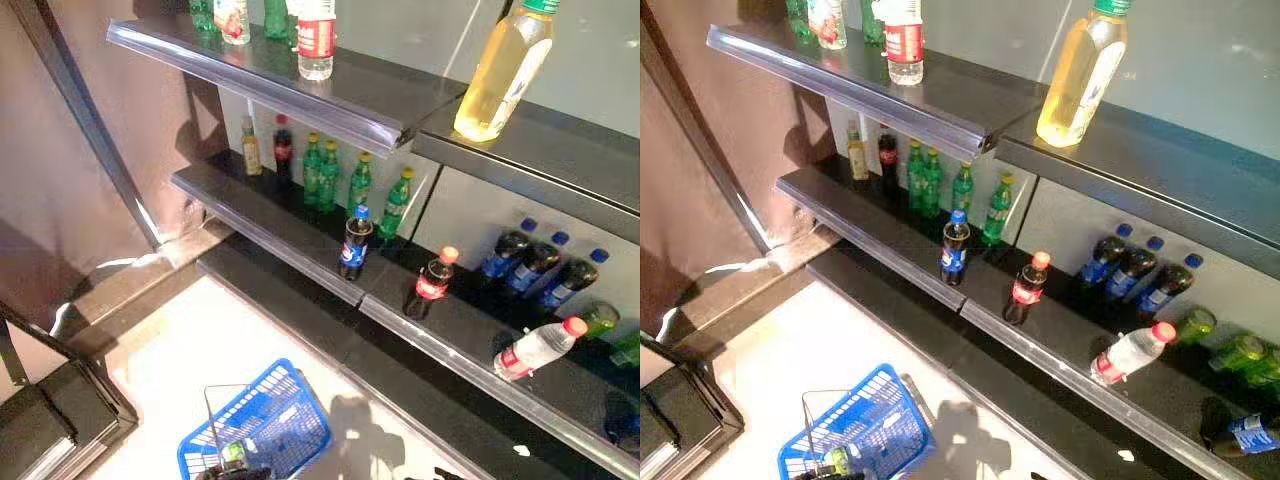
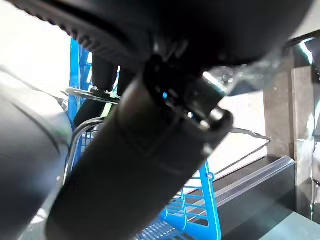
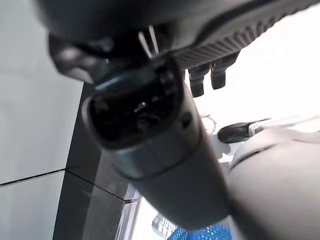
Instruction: Pick up the drink and place into the basket.
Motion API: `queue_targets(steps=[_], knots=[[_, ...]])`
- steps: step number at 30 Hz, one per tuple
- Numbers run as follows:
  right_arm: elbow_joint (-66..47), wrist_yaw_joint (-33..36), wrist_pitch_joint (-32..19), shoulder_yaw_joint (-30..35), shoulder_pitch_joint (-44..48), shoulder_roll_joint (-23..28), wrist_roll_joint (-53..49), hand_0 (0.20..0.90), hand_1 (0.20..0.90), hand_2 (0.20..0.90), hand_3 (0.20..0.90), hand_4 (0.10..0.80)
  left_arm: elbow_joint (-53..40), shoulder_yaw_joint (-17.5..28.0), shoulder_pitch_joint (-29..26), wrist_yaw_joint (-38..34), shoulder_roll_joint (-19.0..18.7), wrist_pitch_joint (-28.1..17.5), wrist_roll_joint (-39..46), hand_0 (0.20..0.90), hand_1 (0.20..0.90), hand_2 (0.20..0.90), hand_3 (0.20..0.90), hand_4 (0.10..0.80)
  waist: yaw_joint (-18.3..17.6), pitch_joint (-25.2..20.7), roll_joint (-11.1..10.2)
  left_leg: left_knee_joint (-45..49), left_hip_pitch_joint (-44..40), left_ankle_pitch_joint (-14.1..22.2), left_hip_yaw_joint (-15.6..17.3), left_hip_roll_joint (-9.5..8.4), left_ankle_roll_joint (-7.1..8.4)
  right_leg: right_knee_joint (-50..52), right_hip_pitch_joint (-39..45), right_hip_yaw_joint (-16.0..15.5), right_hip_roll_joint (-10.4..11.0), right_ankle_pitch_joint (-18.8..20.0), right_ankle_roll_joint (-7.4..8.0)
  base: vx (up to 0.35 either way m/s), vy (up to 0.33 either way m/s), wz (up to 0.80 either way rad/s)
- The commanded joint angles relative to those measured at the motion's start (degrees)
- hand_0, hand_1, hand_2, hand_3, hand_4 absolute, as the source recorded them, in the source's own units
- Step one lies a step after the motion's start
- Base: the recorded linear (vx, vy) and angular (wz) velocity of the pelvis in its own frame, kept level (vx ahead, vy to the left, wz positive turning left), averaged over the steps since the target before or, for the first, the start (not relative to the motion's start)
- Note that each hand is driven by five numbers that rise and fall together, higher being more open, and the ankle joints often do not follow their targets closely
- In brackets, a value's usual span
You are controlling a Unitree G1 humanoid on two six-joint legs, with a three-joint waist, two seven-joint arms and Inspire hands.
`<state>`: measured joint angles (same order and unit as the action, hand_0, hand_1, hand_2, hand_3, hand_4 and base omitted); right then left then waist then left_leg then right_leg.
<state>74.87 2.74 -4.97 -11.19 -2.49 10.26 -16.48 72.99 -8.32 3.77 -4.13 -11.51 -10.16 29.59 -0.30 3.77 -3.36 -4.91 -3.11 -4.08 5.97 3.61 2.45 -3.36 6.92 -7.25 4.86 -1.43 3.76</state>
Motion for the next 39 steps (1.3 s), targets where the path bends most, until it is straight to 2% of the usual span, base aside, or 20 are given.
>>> queue_targets(steps=[1,17,21,22,23,24,27,30,32,33,35,39], knots=[[1.9,0.5,0.4,-0.8,-0.2,1.7,-0.7,0.9,0.9,0.9,0.9,0.8,-1.5,0.1,-3.7,0.7,0.4,-3.6,-1.0,0.3,0.3,0.3,0.2,0.1,1.0,1.6,1.8,-0.1,-1.8,4.1,0.6,1.61,2.0,0.0,-1.9,-1.0,3.0,4.0,4.32,0.0,0.0,0.0],[2.1,1.7,-0.8,-1.7,0.3,1.9,3.4,0.9,0.9,0.9,0.9,0.8,-1.6,0.1,-3.3,1.3,0.4,-4.2,-0.9,0.3,0.3,0.3,0.2,0.1,1.6,1.4,1.9,-0.1,-2.0,4.4,0.6,1.62,1.97,-0.7,-1.3,-1.7,3.1,4.1,4.47,0.0,0.0,0.0],[1.6,6.2,-3.2,-3.2,0.7,2.2,10.6,0.9,0.9,0.9,0.9,0.8,-1.6,-0.1,-3.5,1.1,0.5,-4.4,-1.2,0.3,0.3,0.3,0.2,0.1,1.8,1.4,1.8,-0.1,-2.1,4.4,0.6,1.67,1.99,-0.6,-1.2,-2.1,3.2,4.0,4.51,0.0,0.0,0.0],[0.4,10.9,-5.5,-5.4,0.8,2.7,20.9,0.9,0.9,0.9,0.9,0.8,-1.9,-0.2,-3.5,1.0,0.4,-4.2,-1.5,0.3,0.3,0.3,0.2,0.1,1.9,1.5,1.7,-0.1,-2.1,4.4,0.5,1.67,1.98,-0.6,-1.2,-2.2,3.2,4.0,4.58,0.0,0.0,0.0],[0.0,11.7,-5.7,-5.9,0.8,2.8,22.8,0.9,0.9,0.9,0.9,0.8,-2.1,-0.2,-3.5,1.0,0.4,-4.1,-1.5,0.3,0.3,0.3,0.2,0.1,2.0,1.5,1.7,-0.1,-2.1,4.5,0.4,1.66,1.98,-0.6,-1.2,-2.2,3.2,4.0,4.6,0.0,0.0,0.0],[-2.5,14.8,-5.8,-8.9,1.2,3.6,27.1,0.9,0.9,0.9,0.9,0.8,-2.5,-0.4,-3.6,0.9,0.1,-3.7,-1.7,0.3,0.3,0.3,0.2,0.1,2.2,1.6,1.5,-0.1,-2.0,4.5,0.2,1.61,1.94,-0.6,-1.1,-2.2,3.3,4.0,4.7,-0.007,-0.03,0.01],[-7.9,16.6,-6.9,-12.9,2.3,5.1,29.7,0.9,0.9,0.9,0.9,0.8,-3.2,-0.7,-4.0,1.0,-0.7,-3.2,-2.1,0.3,0.3,0.3,0.2,0.1,2.5,2.0,0.9,-0.1,-1.8,4.4,0.0,1.65,1.91,-0.5,-1.2,-2.2,3.3,4.1,4.86,-0.027,-0.047,0.01],[-15.0,16.5,-8.5,-14.8,2.8,7.4,28.7,0.9,0.9,0.9,0.9,0.8,-4.5,-0.9,-4.0,1.0,-1.6,-2.6,-2.3,0.3,0.3,0.3,0.2,0.1,2.7,2.2,0.4,-0.1,-1.7,4.4,-0.2,1.72,1.83,-0.6,-1.2,-2.4,3.3,4.2,4.99,-0.024,-0.056,0.0],[-20.1,15.9,-7.6,-15.1,2.7,8.5,28.2,0.9,0.9,0.9,0.9,0.8,-5.4,-1.1,-3.7,0.8,-1.9,-2.3,-2.4,0.3,0.3,0.3,0.2,0.1,2.7,2.3,0.2,-0.1,-1.7,4.4,-0.3,1.77,1.83,-0.6,-1.3,-2.4,3.4,4.3,5.06,-0.008,-0.041,0.01],[-29.6,14.9,-6.8,-15.1,1.8,10.6,28.6,0.9,0.9,0.9,0.9,0.8,-7.0,-0.8,-2.7,0.7,-2.5,-1.8,-2.9,0.3,0.3,0.3,0.2,0.1,2.6,2.3,-0.2,-0.1,-1.6,4.3,-0.3,1.84,1.83,-0.6,-1.3,-2.5,3.4,4.4,5.22,-0.008,-0.051,0.01],[-35.0,14.4,-7.6,-15.2,1.0,11.9,28.3,0.9,0.9,0.9,0.9,0.8,-7.9,-0.6,-2.2,0.6,-2.7,-1.4,-3.2,0.3,0.3,0.3,0.2,0.1,2.4,2.3,-0.4,-0.1,-1.6,4.4,-0.4,1.84,1.83,-0.7,-1.4,-2.5,3.4,4.4,5.33,-0.003,-0.026,0.0],[-53.4,12.3,-9.0,-15.0,-0.7,17.5,27.5,0.9,0.9,0.9,0.9,0.8,-9.4,-0.1,-0.9,0.6,-3.5,-1.1,-3.0,0.3,0.3,0.3,0.2,0.1,1.6,1.9,-0.7,-0.1,-1.6,4.5,-0.3,1.77,1.92,-0.7,-1.6,-2.2,3.3,4.5,5.52,0.011,-0.025,0.0]])
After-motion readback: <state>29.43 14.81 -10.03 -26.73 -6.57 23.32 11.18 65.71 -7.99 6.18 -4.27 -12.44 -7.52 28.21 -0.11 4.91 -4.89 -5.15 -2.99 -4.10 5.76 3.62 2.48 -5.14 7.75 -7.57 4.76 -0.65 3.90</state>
